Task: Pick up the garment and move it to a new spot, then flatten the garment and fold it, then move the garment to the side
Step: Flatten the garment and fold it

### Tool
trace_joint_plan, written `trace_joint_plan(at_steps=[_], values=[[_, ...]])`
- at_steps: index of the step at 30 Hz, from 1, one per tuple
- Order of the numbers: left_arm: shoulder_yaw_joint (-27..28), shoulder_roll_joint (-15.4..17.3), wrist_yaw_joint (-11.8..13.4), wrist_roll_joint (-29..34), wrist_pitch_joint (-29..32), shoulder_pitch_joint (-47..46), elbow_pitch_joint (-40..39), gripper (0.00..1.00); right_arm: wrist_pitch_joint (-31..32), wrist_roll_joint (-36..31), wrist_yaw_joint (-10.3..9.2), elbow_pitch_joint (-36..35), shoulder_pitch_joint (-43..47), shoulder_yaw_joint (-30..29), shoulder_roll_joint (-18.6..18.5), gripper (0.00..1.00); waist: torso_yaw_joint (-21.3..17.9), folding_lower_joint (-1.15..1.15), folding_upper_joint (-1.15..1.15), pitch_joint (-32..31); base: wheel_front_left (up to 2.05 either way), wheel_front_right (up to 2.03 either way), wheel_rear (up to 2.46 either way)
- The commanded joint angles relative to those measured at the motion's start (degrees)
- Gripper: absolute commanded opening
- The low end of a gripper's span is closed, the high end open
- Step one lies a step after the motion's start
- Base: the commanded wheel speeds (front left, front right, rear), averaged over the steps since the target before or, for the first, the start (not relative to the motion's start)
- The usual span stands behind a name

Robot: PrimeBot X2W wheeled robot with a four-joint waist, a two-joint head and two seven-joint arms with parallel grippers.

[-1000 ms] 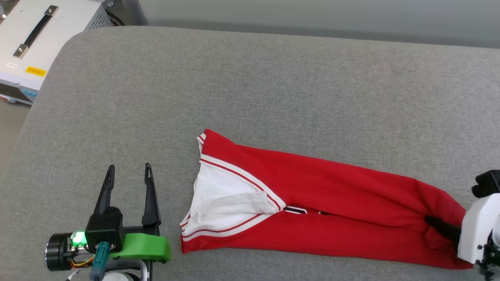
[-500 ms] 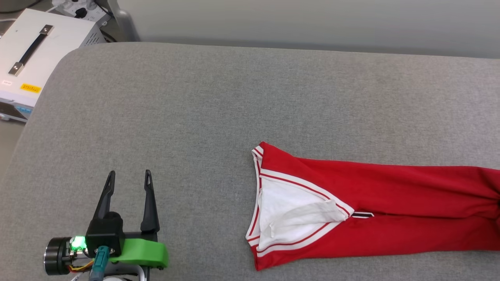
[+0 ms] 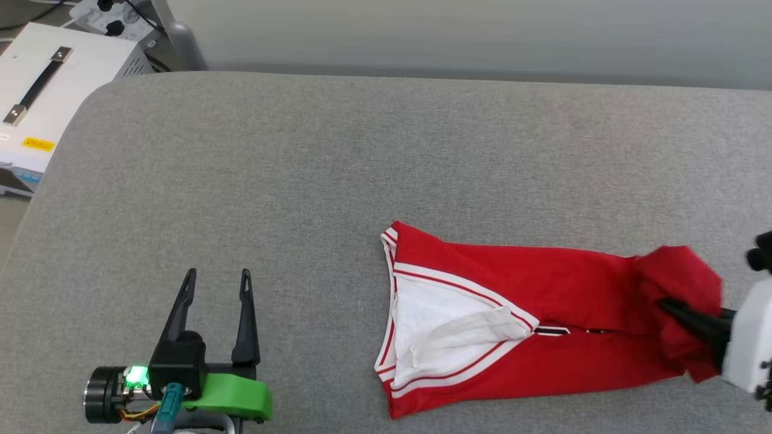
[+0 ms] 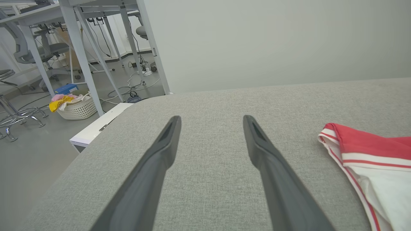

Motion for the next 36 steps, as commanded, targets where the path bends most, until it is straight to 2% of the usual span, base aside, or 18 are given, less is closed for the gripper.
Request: trace_joint_plan(at_steps=[1,3,4,8,17,28,29,30,36], values=[[-0.13,-0.45,-0.34,0.5,-0.34,-0.89,0.17,1.0,0.86,-0.37,-0.03,-1.22,-1.43,0.94,1.17,0.0,0.55,0.0,0.0,0.57,0.0,0.0,0.0],[-0.36,-0.68,-0.65,0.69,-0.34,-1.42,0.24,1.0,2.27,-1.23,-0.03,-2.55,-3.06,3.0,2.76,0.0,1.07,0.0,0.0,1.05,0.0,0.0,0.0],[-0.61,-0.98,-1.04,0.9,-0.34,-2.22,0.46,1.0,3.7,-3.02,-0.03,-3.2,-6.39,6.85,5.26,0.0,1.93,0.0,0.0,1.83,0.0,0.0,0.0],[-0.59,-1.38,-1.25,0.99,-0.34,-3.26,0.7,1.0,4.07,-5.1,-0.03,-1.81,-11.71,12.51,8.28,0.0,2.98,0.0,0.0,2.77,0.0,0.0,0.0],[-0.83,-2.35,-1.64,1.12,-0.34,-4.95,0.97,1.0,1.01,-9.17,-0.03,7.77,-22.17,24.18,14.32,0.0,5.06,0.0,0.0,4.98,0.0,0.0,0.0],[-0.49,-3.11,-1.68,1.24,-0.34,-5.61,1.53,1.0,-5.46,-13.08,-0.03,19.68,-24.88,34.29,16.46,0.0,5.55,0.0,0.0,5.2,0.0,0.0,0.0],[-0.38,-3.13,-1.72,1.23,-0.34,-5.47,1.71,1.0,-7.01,-13.12,-0.03,20.04,-24.78,34.68,16.46,0.29,5.32,0.0,0.0,4.81,0.0,0.0,0.0],[-0.34,-3.11,-1.82,1.24,-0.34,-5.38,1.84,1.0,-8.46,-13.07,-0.03,20.14,-24.65,34.76,16.39,1.0,5.18,0.0,0.0,4.5,0.0,0.0,0.0],[0.35,-2.55,-2.13,1.45,-0.34,-4.11,2.09,1.0,-19.77,-15.2,-0.03,16.16,-23.01,32.72,14.13,1.0,3.29,0.0,0.0,1.81,0.0,0.0,0.0]])
